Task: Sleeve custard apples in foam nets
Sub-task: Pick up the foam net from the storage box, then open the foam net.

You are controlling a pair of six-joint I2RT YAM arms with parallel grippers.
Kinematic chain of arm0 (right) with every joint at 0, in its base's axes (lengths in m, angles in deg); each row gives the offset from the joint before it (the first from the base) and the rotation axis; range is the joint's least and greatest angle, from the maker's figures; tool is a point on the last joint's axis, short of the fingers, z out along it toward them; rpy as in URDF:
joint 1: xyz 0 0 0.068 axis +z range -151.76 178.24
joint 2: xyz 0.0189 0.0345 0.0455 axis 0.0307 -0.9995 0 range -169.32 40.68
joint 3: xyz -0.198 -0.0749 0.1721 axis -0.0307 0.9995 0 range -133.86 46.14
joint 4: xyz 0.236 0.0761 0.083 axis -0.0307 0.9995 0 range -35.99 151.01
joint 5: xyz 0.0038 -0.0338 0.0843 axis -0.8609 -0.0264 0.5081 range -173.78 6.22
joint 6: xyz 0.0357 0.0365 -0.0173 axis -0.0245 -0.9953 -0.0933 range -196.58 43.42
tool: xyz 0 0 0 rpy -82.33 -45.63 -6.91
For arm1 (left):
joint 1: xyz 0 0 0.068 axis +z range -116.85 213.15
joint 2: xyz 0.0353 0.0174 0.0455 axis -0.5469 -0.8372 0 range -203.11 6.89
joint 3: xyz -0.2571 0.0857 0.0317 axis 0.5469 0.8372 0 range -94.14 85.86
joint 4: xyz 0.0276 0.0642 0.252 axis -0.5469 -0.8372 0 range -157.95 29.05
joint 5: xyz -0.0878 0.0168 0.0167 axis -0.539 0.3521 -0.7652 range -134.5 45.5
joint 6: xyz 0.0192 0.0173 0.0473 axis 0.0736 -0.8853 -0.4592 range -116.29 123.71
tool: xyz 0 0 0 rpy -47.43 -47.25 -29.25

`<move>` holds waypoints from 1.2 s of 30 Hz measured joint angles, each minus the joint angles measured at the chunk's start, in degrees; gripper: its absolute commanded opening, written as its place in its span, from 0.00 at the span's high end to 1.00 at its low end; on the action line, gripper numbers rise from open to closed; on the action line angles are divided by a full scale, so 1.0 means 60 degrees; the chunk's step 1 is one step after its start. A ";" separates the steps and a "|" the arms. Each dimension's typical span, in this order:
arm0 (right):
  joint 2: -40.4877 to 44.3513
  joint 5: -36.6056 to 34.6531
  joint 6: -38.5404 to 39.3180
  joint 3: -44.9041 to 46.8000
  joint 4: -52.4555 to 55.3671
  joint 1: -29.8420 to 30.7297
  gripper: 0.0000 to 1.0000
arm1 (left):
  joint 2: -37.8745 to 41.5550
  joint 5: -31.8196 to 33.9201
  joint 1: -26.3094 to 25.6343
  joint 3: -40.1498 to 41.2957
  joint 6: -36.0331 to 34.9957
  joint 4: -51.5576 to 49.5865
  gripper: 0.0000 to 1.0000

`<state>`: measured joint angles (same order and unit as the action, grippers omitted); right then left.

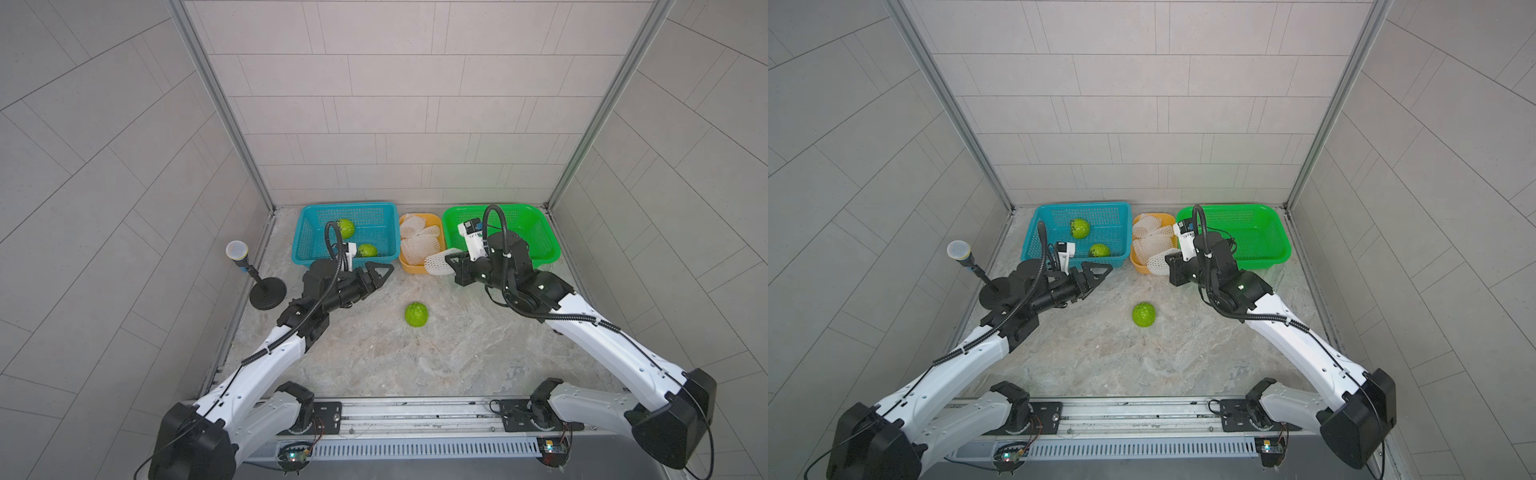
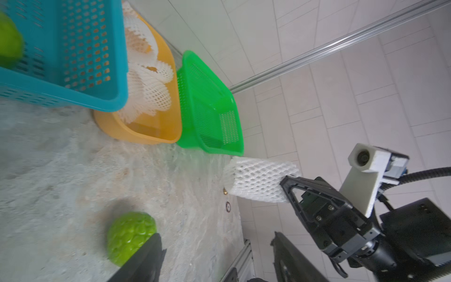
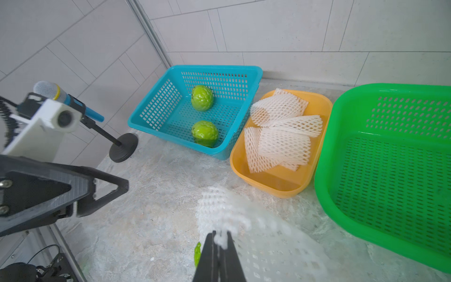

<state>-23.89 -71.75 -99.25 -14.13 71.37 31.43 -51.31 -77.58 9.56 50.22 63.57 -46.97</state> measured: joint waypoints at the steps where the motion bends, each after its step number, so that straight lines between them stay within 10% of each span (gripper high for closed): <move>1: 0.0182 -0.0062 -0.0073 0.0160 -0.0076 0.0175 1.00 | -0.0146 -0.0131 -0.0004 0.0127 0.0255 0.0488 0.23; 17: 0.0882 -0.0255 -0.1213 0.1213 -0.1359 0.1242 1.00 | -0.0863 -0.0790 -0.0954 0.0433 0.1530 0.3009 0.21; 29: 0.1031 -0.0255 -0.1796 0.1475 -0.2084 0.1402 1.00 | -0.1293 -0.0776 -0.1461 0.0703 0.1821 0.3905 0.40; 36: 0.1031 -0.0102 -0.1982 0.1508 -0.2211 0.1410 1.00 | -0.1304 -0.0780 -0.1512 0.0732 0.1938 0.4470 0.28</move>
<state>-17.71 -72.36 -111.14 -5.08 58.10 39.89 -59.13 -82.26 0.49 54.61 75.20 -20.16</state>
